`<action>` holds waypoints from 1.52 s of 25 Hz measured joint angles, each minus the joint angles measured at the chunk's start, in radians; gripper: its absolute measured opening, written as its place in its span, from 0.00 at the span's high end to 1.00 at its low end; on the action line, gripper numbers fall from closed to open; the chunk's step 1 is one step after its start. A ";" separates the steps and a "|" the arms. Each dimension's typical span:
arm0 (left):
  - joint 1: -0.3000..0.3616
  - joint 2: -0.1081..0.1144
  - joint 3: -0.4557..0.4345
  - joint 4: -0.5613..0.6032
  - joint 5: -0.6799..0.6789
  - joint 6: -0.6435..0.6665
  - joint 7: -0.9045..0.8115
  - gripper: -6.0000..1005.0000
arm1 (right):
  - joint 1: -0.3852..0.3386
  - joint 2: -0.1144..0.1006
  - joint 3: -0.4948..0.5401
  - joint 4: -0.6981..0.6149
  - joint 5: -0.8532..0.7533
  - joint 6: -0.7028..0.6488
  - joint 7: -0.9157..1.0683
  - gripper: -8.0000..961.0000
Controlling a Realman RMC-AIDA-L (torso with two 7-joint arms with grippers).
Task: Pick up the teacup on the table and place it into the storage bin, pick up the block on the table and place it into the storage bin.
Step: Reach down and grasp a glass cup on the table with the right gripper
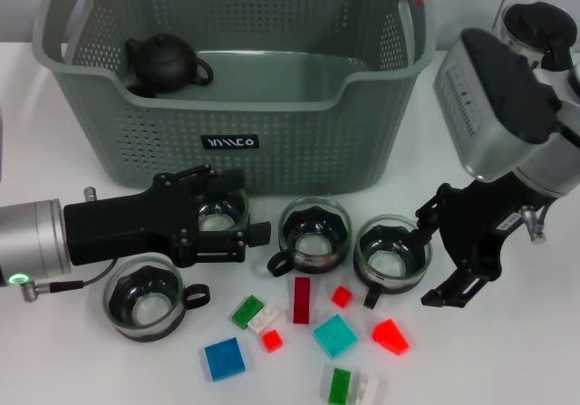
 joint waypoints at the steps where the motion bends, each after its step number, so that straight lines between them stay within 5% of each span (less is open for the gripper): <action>1: 0.000 0.000 -0.002 -0.002 0.000 0.000 0.000 0.07 | 0.004 0.000 -0.013 0.000 0.000 0.003 0.002 0.10; 38: 0.010 -0.007 -0.018 -0.019 0.000 0.000 0.004 0.08 | 0.015 0.011 -0.407 0.094 0.000 0.296 0.084 0.30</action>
